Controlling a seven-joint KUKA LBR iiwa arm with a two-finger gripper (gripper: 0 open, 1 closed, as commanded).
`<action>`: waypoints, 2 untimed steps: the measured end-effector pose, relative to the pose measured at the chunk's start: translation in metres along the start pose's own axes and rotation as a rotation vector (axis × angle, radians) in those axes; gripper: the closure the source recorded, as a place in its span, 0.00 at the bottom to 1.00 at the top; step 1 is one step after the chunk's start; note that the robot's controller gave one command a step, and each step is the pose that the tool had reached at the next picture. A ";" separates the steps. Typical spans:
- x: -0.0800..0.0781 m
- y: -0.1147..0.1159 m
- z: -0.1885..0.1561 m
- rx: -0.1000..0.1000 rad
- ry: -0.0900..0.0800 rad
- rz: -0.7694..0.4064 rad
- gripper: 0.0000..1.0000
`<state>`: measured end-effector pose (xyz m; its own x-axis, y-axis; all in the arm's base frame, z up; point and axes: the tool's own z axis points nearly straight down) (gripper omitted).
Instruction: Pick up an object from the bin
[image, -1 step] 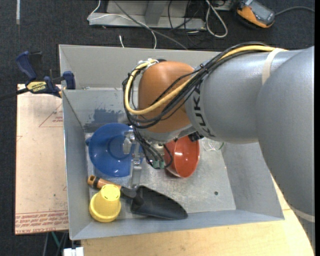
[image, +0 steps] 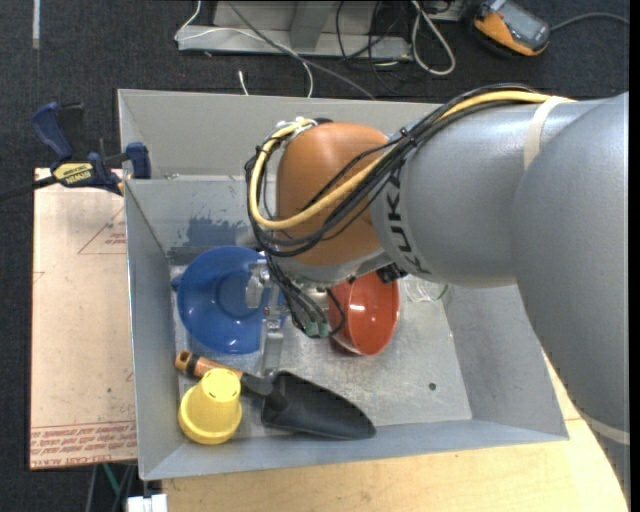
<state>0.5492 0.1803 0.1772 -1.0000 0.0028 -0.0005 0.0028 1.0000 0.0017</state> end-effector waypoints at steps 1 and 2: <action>0.057 0.015 0.043 0.001 0.008 -0.056 0.00; 0.036 -0.011 0.060 -0.001 -0.009 -0.035 0.00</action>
Offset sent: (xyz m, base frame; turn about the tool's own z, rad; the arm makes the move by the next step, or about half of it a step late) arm -0.0359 -0.0097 -0.0591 -0.0374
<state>0.5135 0.1697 0.1173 -0.9994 -0.0320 -0.0091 -0.0320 0.9995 0.0025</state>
